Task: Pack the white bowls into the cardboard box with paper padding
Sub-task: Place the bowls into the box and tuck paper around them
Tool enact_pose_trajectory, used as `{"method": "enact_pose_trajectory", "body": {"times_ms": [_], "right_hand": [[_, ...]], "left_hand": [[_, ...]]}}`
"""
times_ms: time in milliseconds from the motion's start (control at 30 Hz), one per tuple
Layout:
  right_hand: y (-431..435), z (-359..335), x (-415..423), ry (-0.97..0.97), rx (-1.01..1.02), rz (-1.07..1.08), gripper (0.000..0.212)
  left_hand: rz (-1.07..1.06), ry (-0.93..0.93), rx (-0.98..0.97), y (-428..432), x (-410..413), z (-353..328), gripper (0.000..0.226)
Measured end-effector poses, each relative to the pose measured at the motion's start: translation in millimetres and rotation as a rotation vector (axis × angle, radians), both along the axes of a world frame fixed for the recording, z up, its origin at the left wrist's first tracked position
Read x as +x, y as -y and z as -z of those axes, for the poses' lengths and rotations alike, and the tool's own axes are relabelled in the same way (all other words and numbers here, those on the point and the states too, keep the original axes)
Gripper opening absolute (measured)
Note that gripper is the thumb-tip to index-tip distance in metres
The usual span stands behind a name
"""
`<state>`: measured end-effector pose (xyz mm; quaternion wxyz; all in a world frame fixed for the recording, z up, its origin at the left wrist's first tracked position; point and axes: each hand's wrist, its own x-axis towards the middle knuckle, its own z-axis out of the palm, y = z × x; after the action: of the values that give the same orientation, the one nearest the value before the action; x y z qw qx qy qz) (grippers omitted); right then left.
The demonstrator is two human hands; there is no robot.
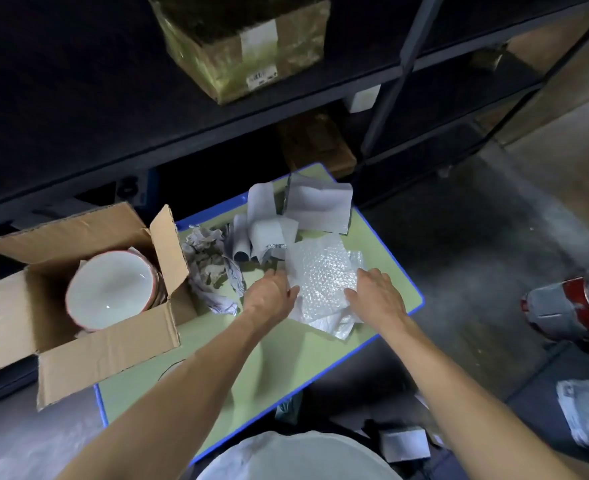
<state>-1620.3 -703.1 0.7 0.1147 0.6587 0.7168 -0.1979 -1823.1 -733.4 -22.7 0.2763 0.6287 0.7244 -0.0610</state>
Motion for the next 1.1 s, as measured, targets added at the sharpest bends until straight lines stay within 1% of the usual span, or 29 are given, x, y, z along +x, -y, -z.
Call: {"method": "enact_pose_trajectory", "body": {"times_ms": [67, 100, 200, 267, 333, 367, 433, 567, 700, 800, 833, 967, 1100], "right_hand": [[-4, 3, 0, -0.034, -0.021, 0.022, 0.038], [-6, 3, 0, -0.058, -0.031, 0.041, 0.037], [-11, 3, -2, -0.151, -0.073, 0.128, 0.035], [-13, 2, -2, -0.211, -0.107, 0.182, 0.032], [-14, -1, -2, -0.264, -0.134, 0.216, 0.041], [-15, -2, -2, -0.294, -0.145, 0.233, 0.042], [-16, -5, -3, -0.362, -0.173, 0.268, 0.035], [-14, -11, -9, -0.468, -0.195, 0.309, 0.018], [-11, -18, -16, -0.542, -0.219, 0.325, 0.026], [-9, -23, -20, -0.563, -0.229, 0.291, 0.014], [-8, -25, -21, -0.563, -0.229, 0.271, 0.016], [-2, -36, -28, -0.566, -0.250, 0.167, 0.020], [2, -42, -42, -0.542, -0.249, 0.077, 0.028]], "left_hand": [[-0.041, 0.063, 0.004, -2, 5, 0, 0.053], [-0.069, 0.098, 0.021, -3, 7, -1, 0.049], [-0.167, 0.207, 0.105, -3, 12, -4, 0.028], [-0.190, 0.207, 0.161, 0, 14, -8, 0.018], [-0.184, 0.184, 0.218, 2, 15, -12, 0.013], [-0.198, 0.207, 0.241, 3, 15, -14, 0.012], [-0.227, 0.257, 0.258, 5, 14, -17, 0.013], [-0.250, 0.270, 0.278, 13, 6, -21, 0.015], [-0.298, 0.364, 0.340, 24, -5, -28, 0.013], [-0.368, 0.433, 0.342, 36, -15, -35, 0.012], [-0.390, 0.450, 0.347, 42, -18, -37, 0.011], [-0.445, 0.430, 0.351, 68, -25, -39, 0.011], [-0.499, 0.394, 0.309, 94, -31, -35, 0.019]]}}
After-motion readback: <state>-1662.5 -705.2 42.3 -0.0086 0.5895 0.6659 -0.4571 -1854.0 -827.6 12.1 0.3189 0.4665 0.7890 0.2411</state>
